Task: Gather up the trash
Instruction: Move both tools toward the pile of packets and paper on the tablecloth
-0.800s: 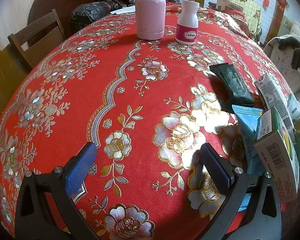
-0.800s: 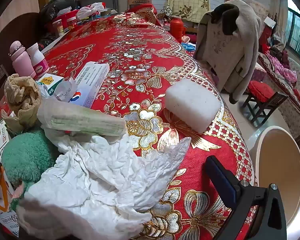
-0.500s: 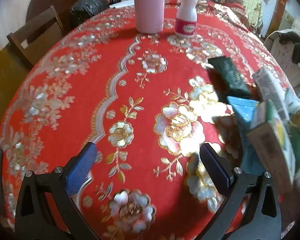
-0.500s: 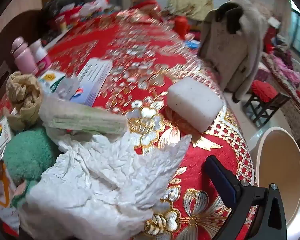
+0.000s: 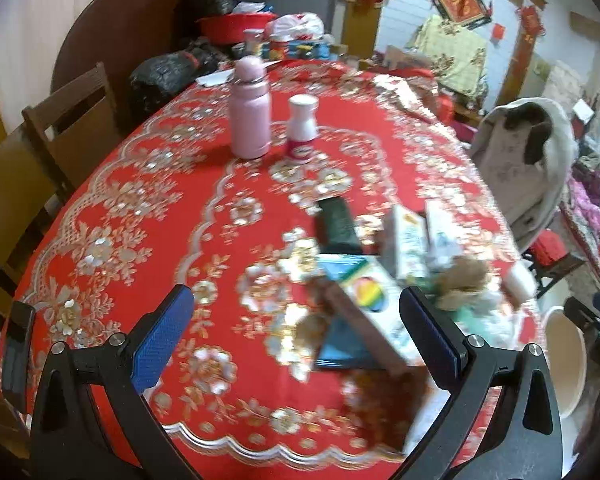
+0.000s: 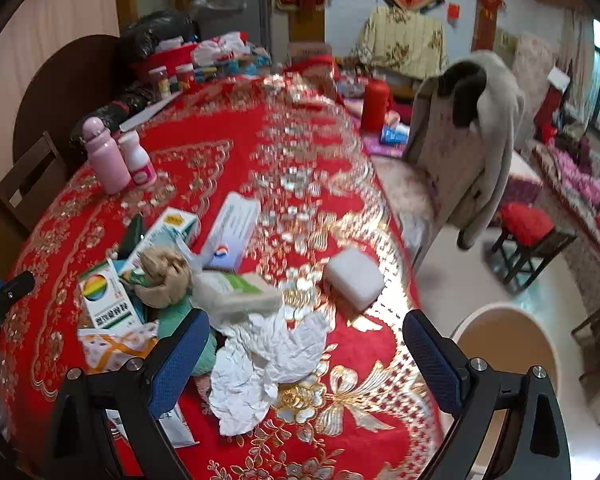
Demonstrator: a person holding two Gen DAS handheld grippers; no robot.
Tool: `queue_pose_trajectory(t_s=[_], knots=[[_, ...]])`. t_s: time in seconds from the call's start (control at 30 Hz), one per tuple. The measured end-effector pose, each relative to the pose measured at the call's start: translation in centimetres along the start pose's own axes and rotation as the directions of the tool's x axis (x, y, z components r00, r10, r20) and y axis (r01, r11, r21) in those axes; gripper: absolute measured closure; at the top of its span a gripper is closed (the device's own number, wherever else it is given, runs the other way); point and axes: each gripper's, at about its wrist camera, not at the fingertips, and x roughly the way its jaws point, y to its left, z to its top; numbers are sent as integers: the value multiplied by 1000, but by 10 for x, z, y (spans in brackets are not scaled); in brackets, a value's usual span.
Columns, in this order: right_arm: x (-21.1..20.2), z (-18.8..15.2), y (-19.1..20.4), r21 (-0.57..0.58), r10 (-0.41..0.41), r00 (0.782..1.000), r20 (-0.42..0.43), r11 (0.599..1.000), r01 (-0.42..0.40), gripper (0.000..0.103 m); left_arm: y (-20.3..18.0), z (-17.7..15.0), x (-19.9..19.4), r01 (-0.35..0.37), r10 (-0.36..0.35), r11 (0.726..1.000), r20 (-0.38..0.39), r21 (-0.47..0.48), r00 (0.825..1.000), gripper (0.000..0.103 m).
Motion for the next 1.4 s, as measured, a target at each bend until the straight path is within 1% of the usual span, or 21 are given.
queue_pose_trajectory(t_s=[0.23, 0.43, 0.63, 0.9, 1.13, 1.4], knots=[[-33, 7, 2, -33, 23, 997, 78, 999, -21, 7, -36, 3, -32, 35, -36, 999, 44, 23, 998, 1], [-50, 9, 2, -34, 38, 992, 123, 999, -34, 6, -53, 3, -47, 48, -51, 998, 80, 43, 995, 1], [-62, 11, -1, -18, 52, 986, 158, 999, -50, 6, -57, 3, -55, 53, -57, 998, 95, 46, 994, 1], [-66, 11, -2, -8, 58, 982, 177, 998, -58, 6, -60, 1, -59, 59, -63, 997, 101, 42, 993, 1], [-67, 12, -1, 2, 71, 981, 183, 997, -72, 6, -58, 2, -63, 58, -62, 997, 112, 43, 992, 1], [-67, 12, 1, 0, 65, 981, 180, 998, -66, 6, -59, 1, -63, 59, -63, 997, 109, 41, 992, 1]])
